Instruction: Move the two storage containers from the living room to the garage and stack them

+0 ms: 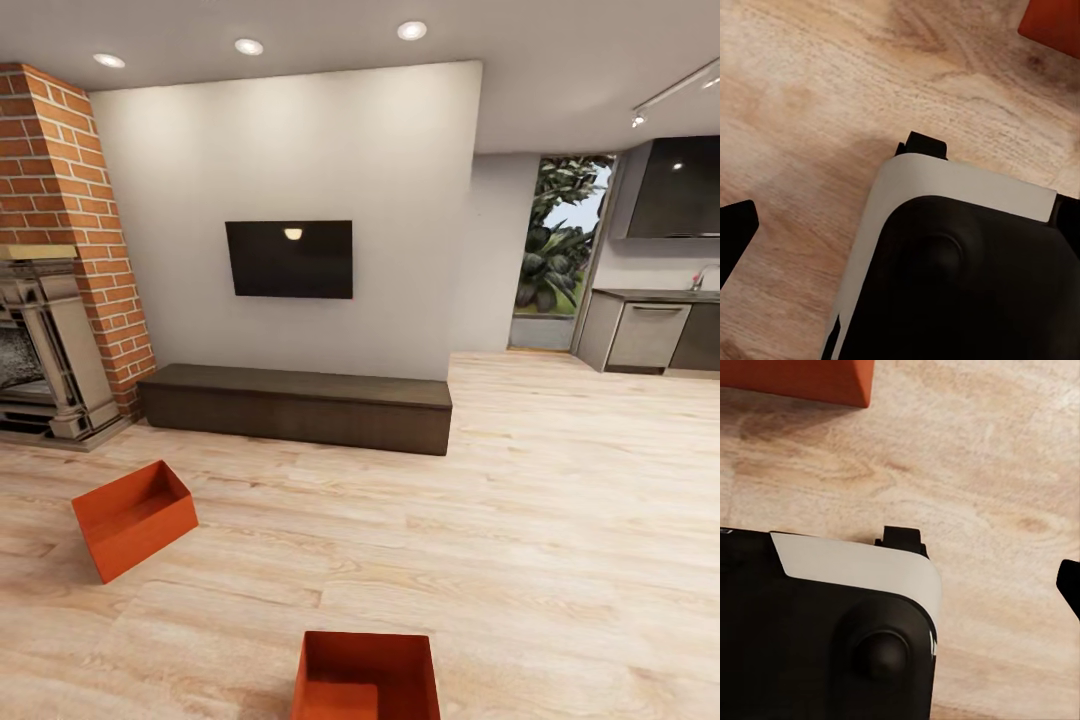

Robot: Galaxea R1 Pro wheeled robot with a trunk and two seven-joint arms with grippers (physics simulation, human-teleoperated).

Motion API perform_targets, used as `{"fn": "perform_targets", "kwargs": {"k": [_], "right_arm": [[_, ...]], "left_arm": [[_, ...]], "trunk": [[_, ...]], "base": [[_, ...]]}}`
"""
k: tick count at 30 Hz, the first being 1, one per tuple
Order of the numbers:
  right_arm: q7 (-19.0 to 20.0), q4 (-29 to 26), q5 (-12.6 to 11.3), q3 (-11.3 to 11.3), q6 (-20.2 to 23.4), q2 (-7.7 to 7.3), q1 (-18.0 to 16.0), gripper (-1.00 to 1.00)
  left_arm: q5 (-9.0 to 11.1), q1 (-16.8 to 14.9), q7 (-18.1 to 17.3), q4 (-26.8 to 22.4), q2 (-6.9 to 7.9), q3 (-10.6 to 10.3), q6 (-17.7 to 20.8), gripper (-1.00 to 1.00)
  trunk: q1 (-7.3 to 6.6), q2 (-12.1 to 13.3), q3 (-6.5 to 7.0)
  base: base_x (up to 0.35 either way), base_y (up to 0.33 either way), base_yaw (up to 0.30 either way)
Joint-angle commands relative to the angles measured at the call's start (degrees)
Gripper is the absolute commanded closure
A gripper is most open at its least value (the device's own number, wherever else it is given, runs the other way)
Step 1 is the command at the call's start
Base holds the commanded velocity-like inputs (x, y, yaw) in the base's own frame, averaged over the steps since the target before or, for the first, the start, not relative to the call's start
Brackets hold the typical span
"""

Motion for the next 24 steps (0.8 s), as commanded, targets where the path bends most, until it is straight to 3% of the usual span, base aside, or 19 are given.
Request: {"fn": "perform_targets", "kwargs": {"k": [1, 9, 15, 24], "right_arm": [[0.1, 0.2, -0.6, 0.5, -0.4, 0.01, -0.1, -1.00], [0.1, 0.2, -0.9, 0.3, -0.9, -0.40, -0.1, -1.00], [0.0, 0.2, -1.0, 0.3, -0.9, -0.39, -0.1, -1.00], [0.1, 0.2, -0.9, 0.4, -0.9, -0.34, -0.1, -1.00]], "left_arm": [[0.2, 0.0, 0.1, -0.1, -0.03, 0.3, 0.3, -1.00], [0.3, 0.0, 0.0, 1.6, -0.64, 0.3, 0.0, -1.00], [0.2, 0.0, -0.1, 6.4, -0.84, 0.2, -4.4, -1.00], [0.3, 0.0, 0.0, 7.3, -0.84, 0.1, -5.4, -1.00]], "trunk": [[0.00, 0.0, -0.06], [0.00, 0.0, -0.49], [0.00, 0.0, -0.96], [0.00, 0.0, -1.50]], "base": [[0.000, 0.000, 0.000], [0.000, -0.001, -0.054], [0.000, -0.115, -0.080], [0.000, -0.011, -0.018]]}}
